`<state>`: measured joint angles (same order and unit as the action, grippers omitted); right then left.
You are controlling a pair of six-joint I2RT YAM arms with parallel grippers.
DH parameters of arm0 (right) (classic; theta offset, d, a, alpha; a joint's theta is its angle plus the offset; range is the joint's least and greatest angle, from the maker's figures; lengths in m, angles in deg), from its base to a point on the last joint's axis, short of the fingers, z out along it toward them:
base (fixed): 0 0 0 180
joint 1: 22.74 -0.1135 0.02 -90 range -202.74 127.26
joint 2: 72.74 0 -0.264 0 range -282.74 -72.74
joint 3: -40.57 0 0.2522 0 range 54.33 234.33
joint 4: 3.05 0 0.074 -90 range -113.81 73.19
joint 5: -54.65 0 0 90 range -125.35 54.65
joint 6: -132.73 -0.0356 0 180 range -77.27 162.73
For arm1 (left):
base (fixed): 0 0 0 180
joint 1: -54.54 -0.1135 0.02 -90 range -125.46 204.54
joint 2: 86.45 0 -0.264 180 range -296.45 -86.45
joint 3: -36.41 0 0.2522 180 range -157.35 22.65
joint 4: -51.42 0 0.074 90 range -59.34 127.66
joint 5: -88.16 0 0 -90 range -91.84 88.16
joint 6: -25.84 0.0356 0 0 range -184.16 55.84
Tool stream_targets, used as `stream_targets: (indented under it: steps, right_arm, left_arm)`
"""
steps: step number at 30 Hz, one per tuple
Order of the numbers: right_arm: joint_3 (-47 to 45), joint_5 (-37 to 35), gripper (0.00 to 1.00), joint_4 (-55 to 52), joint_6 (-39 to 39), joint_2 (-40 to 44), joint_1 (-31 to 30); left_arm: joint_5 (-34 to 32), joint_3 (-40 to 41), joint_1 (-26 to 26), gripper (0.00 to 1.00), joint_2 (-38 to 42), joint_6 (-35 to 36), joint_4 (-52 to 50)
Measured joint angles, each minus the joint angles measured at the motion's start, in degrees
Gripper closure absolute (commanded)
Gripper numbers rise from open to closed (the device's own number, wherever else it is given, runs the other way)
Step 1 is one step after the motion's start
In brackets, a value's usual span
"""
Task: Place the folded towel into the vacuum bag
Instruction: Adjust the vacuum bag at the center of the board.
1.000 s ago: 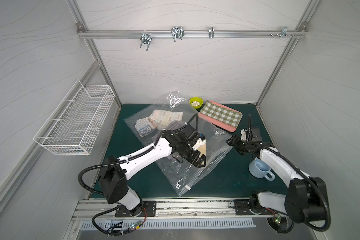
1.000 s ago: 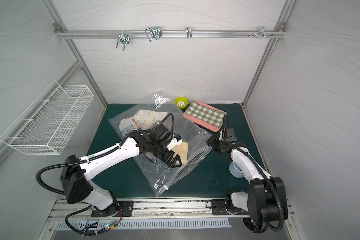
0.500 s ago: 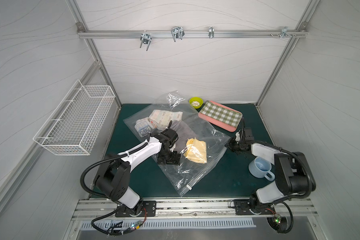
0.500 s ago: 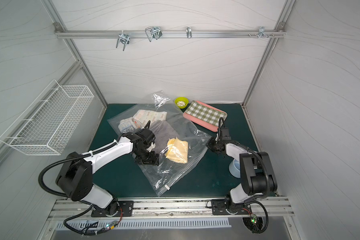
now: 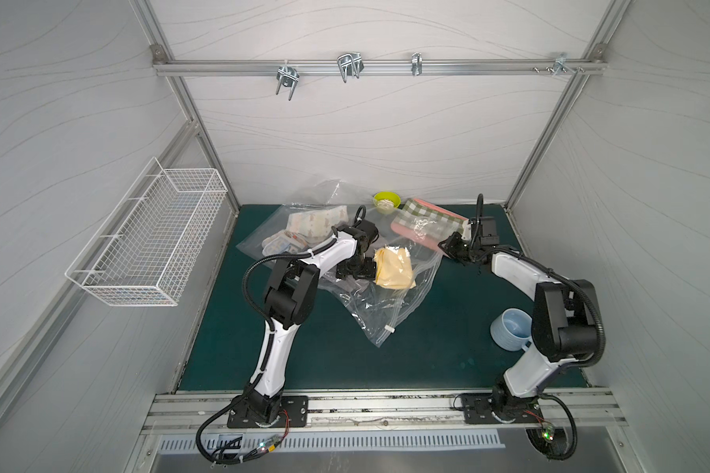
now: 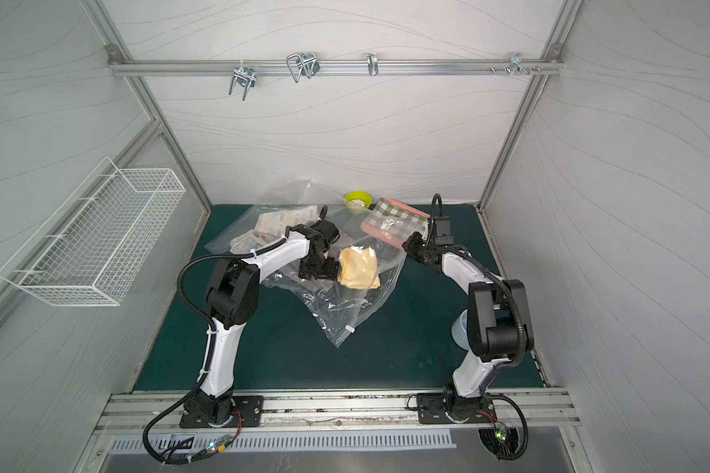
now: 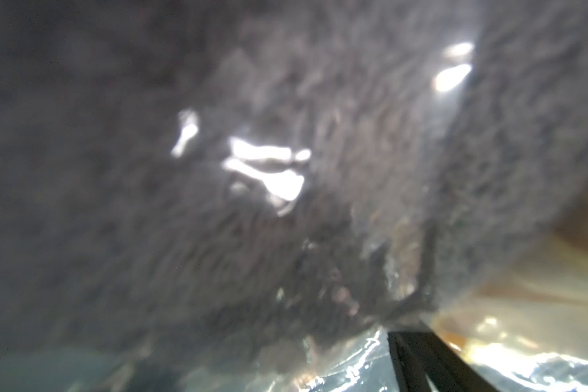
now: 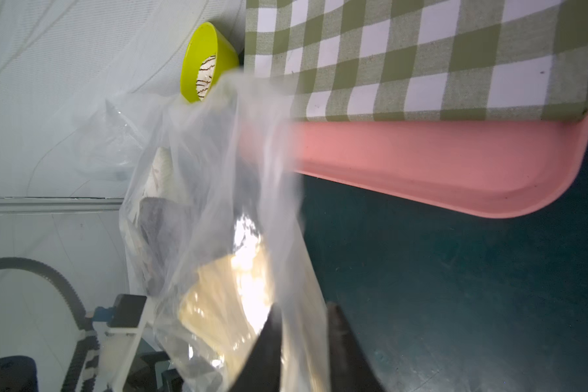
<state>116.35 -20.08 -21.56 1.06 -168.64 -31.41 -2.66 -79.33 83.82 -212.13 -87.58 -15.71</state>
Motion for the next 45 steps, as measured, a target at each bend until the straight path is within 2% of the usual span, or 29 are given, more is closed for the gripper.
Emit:
stream_targets:
  steps: [4,6,11,14,21,25,32,36,40,45]
  right_arm:
    - [-6.1,-0.9,0.39,-2.7,-0.1,5.1,-1.9]
    - [-10.7,-1.0,0.39,-4.5,0.0,10.6,-4.9]
    - [-20.4,0.6,0.39,-6.5,0.7,24.5,-12.7]
    - [-23.9,2.0,0.41,-6.3,1.0,27.1,-16.0]
    - [-24.9,3.9,0.44,-2.8,0.9,18.0,-21.3]
    - [-24.7,4.3,0.52,0.8,0.3,12.6,-22.4]
    - [-22.2,5.4,0.86,6.6,-1.3,5.4,-23.0]
    - [-22.0,7.4,0.99,10.1,-3.0,3.8,-23.8]
    - [-22.0,10.1,1.00,13.5,-5.9,3.8,-24.0]
    - [-22.0,13.4,1.00,18.1,-11.1,3.8,-24.0]
  left_arm:
    - [1.7,4.3,-0.3,0.12,4.6,-0.3,2.3]
    - [3.2,9.6,0.3,0.09,9.5,-0.2,2.8]
    - [8.4,22.8,2.9,0.08,22.9,0.7,3.2]
    - [13.3,29.4,3.5,0.08,28.3,1.9,3.1]
    - [21.1,35.6,3.8,0.09,27.1,4.3,3.4]
    - [23.1,35.6,5.2,0.09,24.3,4.4,5.1]
    - [23.1,35.5,5.7,0.08,20.7,2.8,8.6]
    - [23.8,35.5,5.6,0.07,20.6,2.2,9.0]
    - [24.9,37.2,4.5,0.06,21.9,1.9,11.1]
    - [29.0,42.2,0.7,0.03,25.7,1.8,14.1]
